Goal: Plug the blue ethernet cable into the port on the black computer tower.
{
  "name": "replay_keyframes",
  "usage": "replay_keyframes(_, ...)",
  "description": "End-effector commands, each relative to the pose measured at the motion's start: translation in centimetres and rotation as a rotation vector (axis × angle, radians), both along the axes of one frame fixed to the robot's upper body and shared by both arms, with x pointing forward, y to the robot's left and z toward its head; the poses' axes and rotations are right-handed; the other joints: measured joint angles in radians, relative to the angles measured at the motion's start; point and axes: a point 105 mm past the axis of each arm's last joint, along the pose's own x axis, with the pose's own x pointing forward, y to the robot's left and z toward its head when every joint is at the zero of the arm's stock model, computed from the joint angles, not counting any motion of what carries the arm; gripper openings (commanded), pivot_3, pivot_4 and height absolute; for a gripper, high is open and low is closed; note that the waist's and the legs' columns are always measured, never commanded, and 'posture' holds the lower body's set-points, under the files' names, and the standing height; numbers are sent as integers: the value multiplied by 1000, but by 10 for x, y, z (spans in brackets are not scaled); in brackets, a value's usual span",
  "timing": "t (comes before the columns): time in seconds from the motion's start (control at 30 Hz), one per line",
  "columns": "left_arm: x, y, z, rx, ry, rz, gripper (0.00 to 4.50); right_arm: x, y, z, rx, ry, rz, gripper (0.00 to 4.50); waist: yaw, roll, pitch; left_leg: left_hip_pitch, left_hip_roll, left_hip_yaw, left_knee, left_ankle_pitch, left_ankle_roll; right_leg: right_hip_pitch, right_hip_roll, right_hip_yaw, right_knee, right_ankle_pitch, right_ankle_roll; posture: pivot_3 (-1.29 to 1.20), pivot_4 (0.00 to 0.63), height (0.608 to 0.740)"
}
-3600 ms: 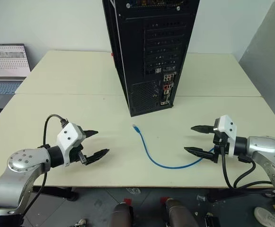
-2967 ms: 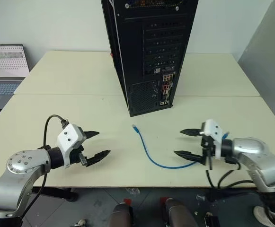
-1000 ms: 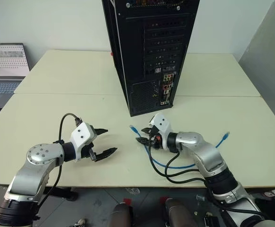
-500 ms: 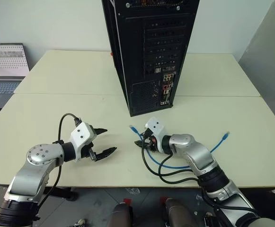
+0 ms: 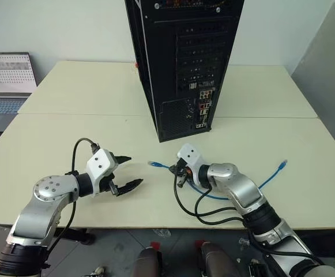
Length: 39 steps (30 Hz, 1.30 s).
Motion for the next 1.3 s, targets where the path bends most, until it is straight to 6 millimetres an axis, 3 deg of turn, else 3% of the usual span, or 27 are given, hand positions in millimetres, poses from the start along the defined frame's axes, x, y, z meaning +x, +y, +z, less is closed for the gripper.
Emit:
replay_keyframes(0.03, 0, -3, 8, -7, -27, -27, 4500, -9, 0, 37, 25, -125, 131, 39, 0, 0, 0, 0, 0, 0, 0, 0, 0, 0, 0, 0, 0, 0, 0, 0, 150, 740)
replay_keyframes(0.33, -6, -26, 8, 1, 6, -189, 4500, -33, -18, 62, -46, -207, 327, 39, 1, 0, 0, 0, 0, -1, 0, 0, 0, 0, 0, -1, 0, 0, 0, 0, 150, 740)
replay_keyframes(0.57, -12, -42, 12, -7, 37, -322, 4500, -40, -17, 63, -55, -211, 385, 39, 0, 0, 0, 0, 0, -1, 0, 0, 0, 0, 0, -1, 0, 0, 0, 0, 150, 740)
replay_keyframes(0.87, -13, -47, 16, -27, 47, -387, 4500, -45, -18, 61, -66, -205, 408, 39, 1, 0, 0, 0, 0, -1, 0, 0, 0, 0, 0, -1, 0, 0, 0, 0, 150, 740)
replay_keyframes(0.97, -12, -48, 15, -29, 51, -395, 4033, -45, -17, 61, -67, -206, 413, 0, 1, 0, 0, 0, 0, -1, 0, 0, 0, 0, 0, -1, 0, 0, 0, 0, 150, 740)
replay_keyframes(1.3, -5, -52, 7, -26, 39, -390, 1843, -47, -16, 62, -68, -209, 426, 0, 1, 0, 0, 0, 0, -1, 0, 0, 0, 0, 0, -1, 0, 0, 0, 0, 150, 740)
